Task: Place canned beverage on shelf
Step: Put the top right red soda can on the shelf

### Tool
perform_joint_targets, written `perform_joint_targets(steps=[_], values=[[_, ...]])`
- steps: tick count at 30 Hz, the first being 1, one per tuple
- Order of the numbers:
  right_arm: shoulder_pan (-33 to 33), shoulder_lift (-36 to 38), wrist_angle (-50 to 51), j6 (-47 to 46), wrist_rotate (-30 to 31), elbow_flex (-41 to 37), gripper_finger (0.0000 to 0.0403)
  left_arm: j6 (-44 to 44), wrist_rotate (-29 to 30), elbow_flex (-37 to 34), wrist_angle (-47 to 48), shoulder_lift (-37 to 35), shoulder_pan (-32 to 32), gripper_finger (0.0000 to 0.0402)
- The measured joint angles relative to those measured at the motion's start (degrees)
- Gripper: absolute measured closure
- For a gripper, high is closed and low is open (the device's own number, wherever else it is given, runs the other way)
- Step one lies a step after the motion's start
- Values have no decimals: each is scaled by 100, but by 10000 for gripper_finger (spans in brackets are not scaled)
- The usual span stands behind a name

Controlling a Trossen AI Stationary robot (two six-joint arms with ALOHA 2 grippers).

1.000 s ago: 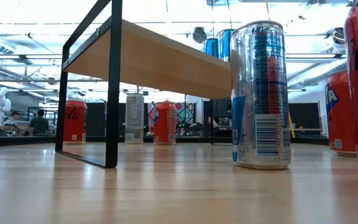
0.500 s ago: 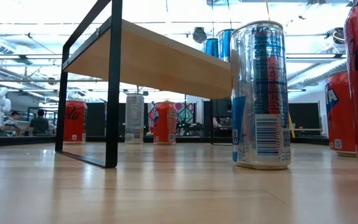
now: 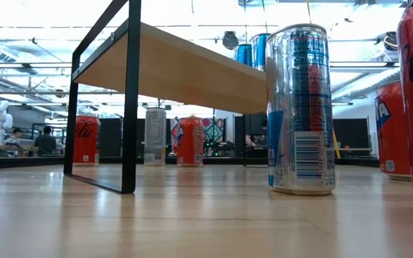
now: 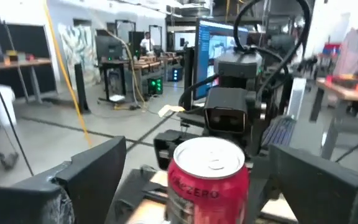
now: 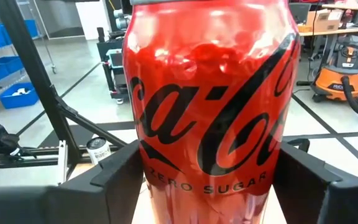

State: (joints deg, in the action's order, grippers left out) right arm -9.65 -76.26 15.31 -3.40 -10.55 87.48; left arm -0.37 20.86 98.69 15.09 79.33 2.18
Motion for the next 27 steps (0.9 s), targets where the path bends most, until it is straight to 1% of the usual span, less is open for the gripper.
perform_joint_targets(steps=[2,4,7,10,12,15,17,23,27], values=[[0,0,5,1,0,0,133,-409,46,-6,-4,13,17,4],[0,2,2,1,-2,0,133,-767,-70,-6,41,6,-55,4],[0,2,36,0,-3,1,133,-1100,-495,-6,83,1,-285,4],[0,2,114,-28,-2,2,133,-1250,-928,-6,156,9,-555,4],[0,3,167,-34,-2,2,133,-1288,-1244,-6,182,56,-714,4],[0,4,190,-37,0,5,133,-1288,-1547,-6,191,201,-810,4],[0,-9,220,-37,4,9,133,-1287,-1631,-13,194,280,-816,4],[0,-25,318,-40,30,11,133,-1554,-1644,-8,177,441,-704,5],[2,-27,313,-39,224,11,133,-1575,-1627,-13,182,577,-654,4]])
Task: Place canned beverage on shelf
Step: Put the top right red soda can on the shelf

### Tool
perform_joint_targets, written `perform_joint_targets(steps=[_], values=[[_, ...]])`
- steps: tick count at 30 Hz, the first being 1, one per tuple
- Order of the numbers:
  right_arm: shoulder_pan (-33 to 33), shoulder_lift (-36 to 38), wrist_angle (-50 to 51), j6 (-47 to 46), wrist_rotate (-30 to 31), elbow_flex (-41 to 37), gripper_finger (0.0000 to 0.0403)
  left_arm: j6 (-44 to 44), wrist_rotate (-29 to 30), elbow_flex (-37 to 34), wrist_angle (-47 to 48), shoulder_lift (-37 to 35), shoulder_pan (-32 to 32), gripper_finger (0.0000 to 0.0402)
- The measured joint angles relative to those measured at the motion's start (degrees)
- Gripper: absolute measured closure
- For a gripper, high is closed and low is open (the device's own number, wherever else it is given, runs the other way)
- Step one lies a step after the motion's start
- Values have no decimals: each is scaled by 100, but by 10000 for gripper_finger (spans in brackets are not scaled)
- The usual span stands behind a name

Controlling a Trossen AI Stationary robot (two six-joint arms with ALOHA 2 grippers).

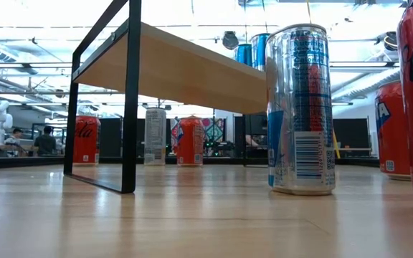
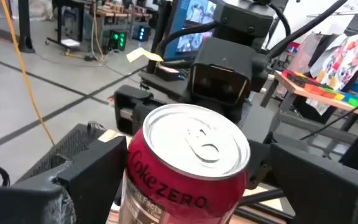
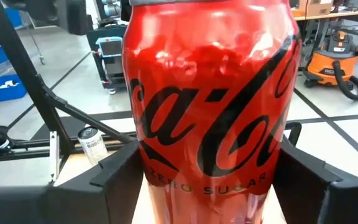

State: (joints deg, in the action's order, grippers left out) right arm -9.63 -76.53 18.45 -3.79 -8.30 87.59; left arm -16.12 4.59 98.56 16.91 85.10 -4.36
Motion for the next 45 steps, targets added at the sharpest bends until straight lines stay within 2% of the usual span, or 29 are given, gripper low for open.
perform_joint_targets(steps=[18,24,32,40,45], values=[[-2,-7,-9,-2,108,0,133,604,1075,4,-397,254,128,10],[-2,-7,-8,-2,108,0,133,602,955,4,-243,256,156,46],[-2,-7,-8,-2,106,0,133,489,1113,4,-152,257,216,58],[-4,-9,14,-24,105,0,132,463,1116,4,-105,256,214,99],[34,-9,23,-129,87,0,113,462,1092,4,-113,257,219,103]])
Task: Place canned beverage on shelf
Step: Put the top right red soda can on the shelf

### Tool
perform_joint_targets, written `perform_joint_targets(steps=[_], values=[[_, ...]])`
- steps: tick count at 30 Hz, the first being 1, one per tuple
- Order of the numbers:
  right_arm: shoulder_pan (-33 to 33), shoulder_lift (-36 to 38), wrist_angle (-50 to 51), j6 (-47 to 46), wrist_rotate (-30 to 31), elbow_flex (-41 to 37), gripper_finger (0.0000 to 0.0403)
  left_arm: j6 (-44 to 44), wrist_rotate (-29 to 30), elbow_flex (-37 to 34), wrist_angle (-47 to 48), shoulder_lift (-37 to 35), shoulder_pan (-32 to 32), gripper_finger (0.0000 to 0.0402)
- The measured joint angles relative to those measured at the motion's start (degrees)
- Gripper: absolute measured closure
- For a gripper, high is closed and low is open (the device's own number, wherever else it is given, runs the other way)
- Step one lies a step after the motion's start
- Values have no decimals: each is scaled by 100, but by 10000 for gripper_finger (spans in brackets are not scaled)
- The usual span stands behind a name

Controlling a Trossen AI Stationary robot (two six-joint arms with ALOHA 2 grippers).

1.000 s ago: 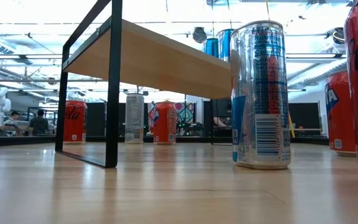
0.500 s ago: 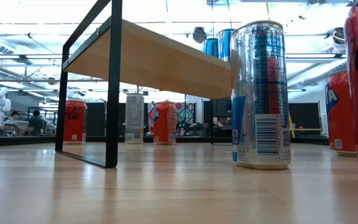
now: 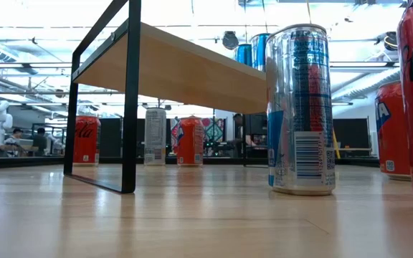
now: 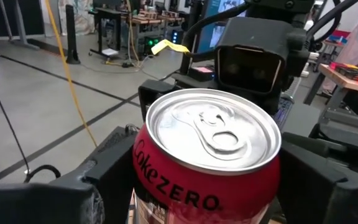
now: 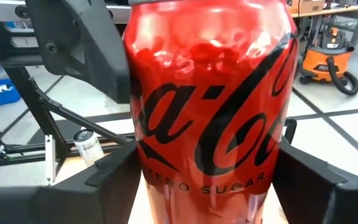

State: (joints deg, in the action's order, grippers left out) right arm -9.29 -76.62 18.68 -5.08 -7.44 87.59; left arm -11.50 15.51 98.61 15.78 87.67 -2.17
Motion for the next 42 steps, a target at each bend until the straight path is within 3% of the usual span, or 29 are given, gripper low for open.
perform_joint_targets(steps=[9,23,26,35,42], values=[[5,146,321,-435,-192,11,46,3,-237,-4,21,-40,-2,105],[1,1201,1717,-345,164,9,37,124,-426,-128,840,-166,-4,106],[1,1480,1896,-566,163,9,37,189,-465,-581,500,-178,-55,106],[1,2176,2024,-942,146,5,38,-5,-627,-2301,-1918,-163,-222,106],[1,2415,2114,-890,132,4,38,8,-384,-2770,-2095,-161,-404,106]])
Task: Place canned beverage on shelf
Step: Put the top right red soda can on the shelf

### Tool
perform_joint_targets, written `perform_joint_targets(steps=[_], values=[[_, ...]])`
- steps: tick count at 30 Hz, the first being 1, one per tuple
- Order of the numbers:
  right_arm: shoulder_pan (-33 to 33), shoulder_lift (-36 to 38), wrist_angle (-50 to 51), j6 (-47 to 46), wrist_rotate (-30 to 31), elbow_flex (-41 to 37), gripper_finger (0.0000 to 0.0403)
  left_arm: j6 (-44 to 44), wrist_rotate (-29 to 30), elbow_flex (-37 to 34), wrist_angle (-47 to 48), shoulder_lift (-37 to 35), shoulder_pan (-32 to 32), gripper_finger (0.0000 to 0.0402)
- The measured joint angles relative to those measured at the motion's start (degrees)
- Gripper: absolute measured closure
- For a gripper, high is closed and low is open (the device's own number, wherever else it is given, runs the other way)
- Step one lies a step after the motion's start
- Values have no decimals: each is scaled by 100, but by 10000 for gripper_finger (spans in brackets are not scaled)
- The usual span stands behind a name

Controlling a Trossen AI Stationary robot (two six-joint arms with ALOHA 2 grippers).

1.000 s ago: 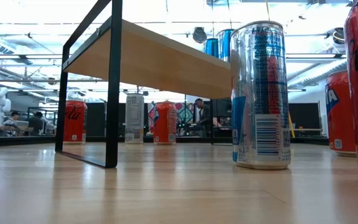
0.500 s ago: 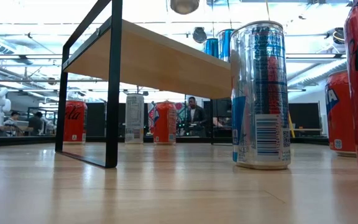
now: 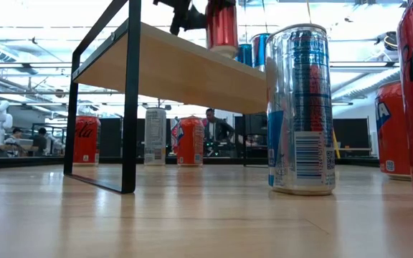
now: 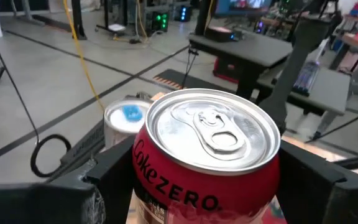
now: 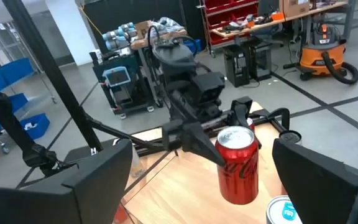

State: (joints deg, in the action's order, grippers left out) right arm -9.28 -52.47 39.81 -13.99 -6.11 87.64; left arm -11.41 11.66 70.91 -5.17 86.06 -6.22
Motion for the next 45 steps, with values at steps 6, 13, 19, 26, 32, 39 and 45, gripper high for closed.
perform_joint_targets(steps=[6,13,19,26,32,39,45], values=[[0,-10,10,138,-165,-4,39,329,159,-26,-20,-4,-5,106],[2,-40,20,290,-163,-4,39,930,301,-26,-7,-4,-2,106],[2,-46,20,311,-166,-4,39,528,316,-28,35,22,-7,106],[2,-49,17,294,-166,-4,39,570,209,-744,-681,48,-223,106],[2,-51,17,281,-166,-4,39,441,100,-954,-1112,63,-282,106],[2,-97,13,298,-159,-4,39,470,12,-941,-940,108,-278,106],[2,-228,11,309,-157,-4,39,471,12,-951,-859,121,-278,106]])
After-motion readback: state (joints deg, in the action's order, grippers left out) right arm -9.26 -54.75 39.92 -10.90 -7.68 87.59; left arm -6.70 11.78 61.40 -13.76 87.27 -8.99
